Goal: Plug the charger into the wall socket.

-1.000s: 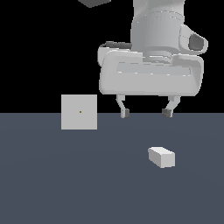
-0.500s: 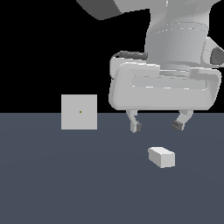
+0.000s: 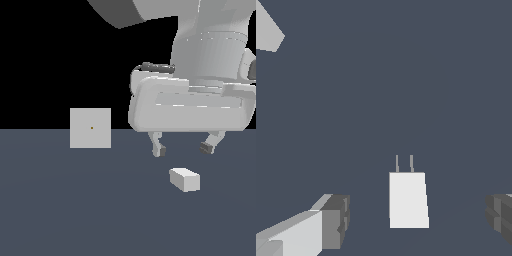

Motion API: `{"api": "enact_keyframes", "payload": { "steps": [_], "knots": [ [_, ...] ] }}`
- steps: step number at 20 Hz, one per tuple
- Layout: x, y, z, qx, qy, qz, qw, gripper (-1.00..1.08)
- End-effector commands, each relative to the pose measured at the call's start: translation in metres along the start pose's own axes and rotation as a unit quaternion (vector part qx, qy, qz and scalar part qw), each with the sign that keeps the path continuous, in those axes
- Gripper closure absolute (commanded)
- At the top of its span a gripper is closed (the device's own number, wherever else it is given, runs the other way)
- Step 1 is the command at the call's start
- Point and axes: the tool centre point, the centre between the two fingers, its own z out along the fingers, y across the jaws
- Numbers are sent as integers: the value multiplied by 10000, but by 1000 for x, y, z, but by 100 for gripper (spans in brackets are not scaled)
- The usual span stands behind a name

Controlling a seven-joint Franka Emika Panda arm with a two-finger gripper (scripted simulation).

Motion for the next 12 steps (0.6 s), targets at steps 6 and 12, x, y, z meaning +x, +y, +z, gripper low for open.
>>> {"api": "enact_keyframes", "payload": {
  "steps": [6,12],
  "knots": [
    [-4,0,12,0,1,-6,10000,-92],
    [-12,-1,37,1,3,-13,10000,-92]
  ]
}}
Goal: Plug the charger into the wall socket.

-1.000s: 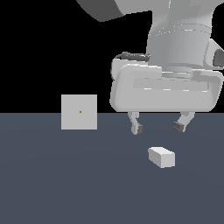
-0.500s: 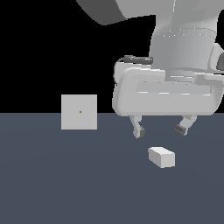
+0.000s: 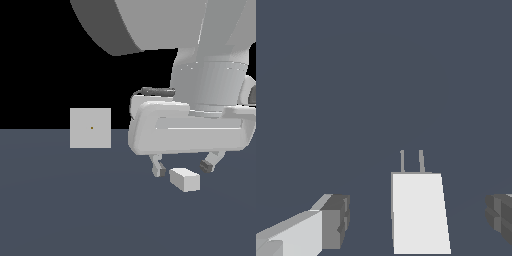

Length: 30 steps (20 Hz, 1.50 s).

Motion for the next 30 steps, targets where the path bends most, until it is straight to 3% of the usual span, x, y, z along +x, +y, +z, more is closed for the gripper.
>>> {"api": "enact_keyframes", "payload": {
  "steps": [1,7,8,21,30],
  "knots": [
    [-3,0,9,-1,2,-3,10000,-92],
    [-5,0,18,0,3,-5,10000,-92],
    [-5,0,18,0,3,-5,10000,108],
    [-5,-2,17,-3,4,4,10000,108],
    [4,-26,7,-41,12,136,9999,108]
  ]
}}
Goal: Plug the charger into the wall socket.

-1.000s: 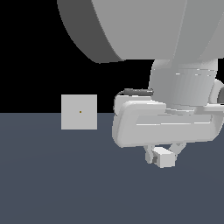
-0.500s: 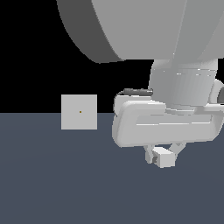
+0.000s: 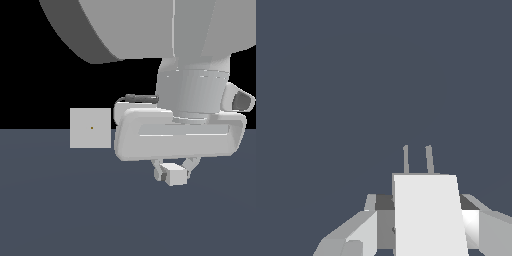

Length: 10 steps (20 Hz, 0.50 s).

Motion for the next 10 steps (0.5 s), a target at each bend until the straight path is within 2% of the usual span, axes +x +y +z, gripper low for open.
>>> {"api": "enact_keyframes", "payload": {
  "steps": [1,10],
  "knots": [
    [4,-10,-4,-13,6,48,10000,108],
    [22,-55,-21,-79,18,291,9995,108]
  ]
}}
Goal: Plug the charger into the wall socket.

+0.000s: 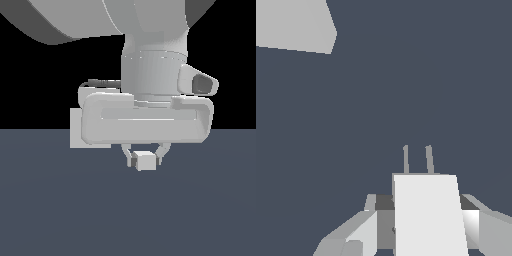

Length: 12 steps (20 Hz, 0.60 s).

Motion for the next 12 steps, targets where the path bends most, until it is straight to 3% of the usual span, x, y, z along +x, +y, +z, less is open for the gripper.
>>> {"api": "enact_keyframes", "payload": {
  "steps": [1,12],
  "knots": [
    [5,-13,-5,-18,6,72,10000,108],
    [26,-63,-23,-96,9,336,9994,108]
  ]
}}
